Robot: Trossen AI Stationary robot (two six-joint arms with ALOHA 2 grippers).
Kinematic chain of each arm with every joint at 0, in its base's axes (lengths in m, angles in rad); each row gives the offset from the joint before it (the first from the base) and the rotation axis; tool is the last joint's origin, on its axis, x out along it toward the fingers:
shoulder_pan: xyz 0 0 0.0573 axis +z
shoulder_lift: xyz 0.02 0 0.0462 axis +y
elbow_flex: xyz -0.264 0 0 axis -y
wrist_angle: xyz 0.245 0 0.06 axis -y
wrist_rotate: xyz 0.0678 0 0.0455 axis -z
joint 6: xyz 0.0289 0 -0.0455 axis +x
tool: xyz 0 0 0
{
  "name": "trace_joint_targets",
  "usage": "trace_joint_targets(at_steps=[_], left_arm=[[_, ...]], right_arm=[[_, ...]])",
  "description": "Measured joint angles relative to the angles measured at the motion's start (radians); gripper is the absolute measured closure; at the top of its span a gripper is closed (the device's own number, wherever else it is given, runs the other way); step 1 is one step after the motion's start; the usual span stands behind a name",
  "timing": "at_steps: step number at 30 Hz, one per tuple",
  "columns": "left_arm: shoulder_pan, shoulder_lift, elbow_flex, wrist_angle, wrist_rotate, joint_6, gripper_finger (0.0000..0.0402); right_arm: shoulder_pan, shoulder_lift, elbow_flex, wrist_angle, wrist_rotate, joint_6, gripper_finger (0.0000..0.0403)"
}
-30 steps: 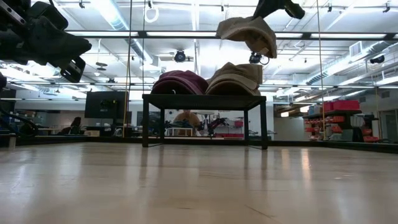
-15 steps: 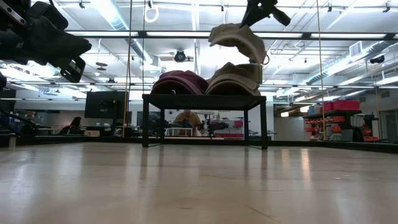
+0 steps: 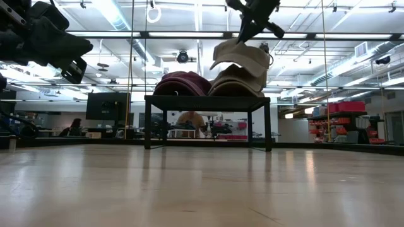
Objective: Pick & Place hat
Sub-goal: Stack the brown cap on top of the brown cap on the shelf
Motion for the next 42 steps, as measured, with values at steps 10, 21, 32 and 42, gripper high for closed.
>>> trace_joint_targets(at_steps=[10, 21, 32, 42], left_arm=[[0.000, 0.000, 0.000, 0.000, 0.000, 0.000, 0.0362], [0.000, 0.000, 0.000, 0.000, 0.000, 0.000, 0.0362], [0.000, 0.000, 0.000, 0.000, 0.000, 0.000, 0.0362], [0.000, 0.000, 0.000, 0.000, 0.000, 0.000, 0.0362]], right_arm=[[0.001, 0.030, 0.000, 0.073, 0.046, -0.087, 0.0394], [0.001, 0.042, 0.000, 0.062, 0.068, -0.196, 0.0394], [0.000, 0.088, 0.000, 0.045, 0.063, -0.202, 0.0394], [0.000, 0.102, 0.000, 0.046, 0.104, -0.221, 0.0394]])
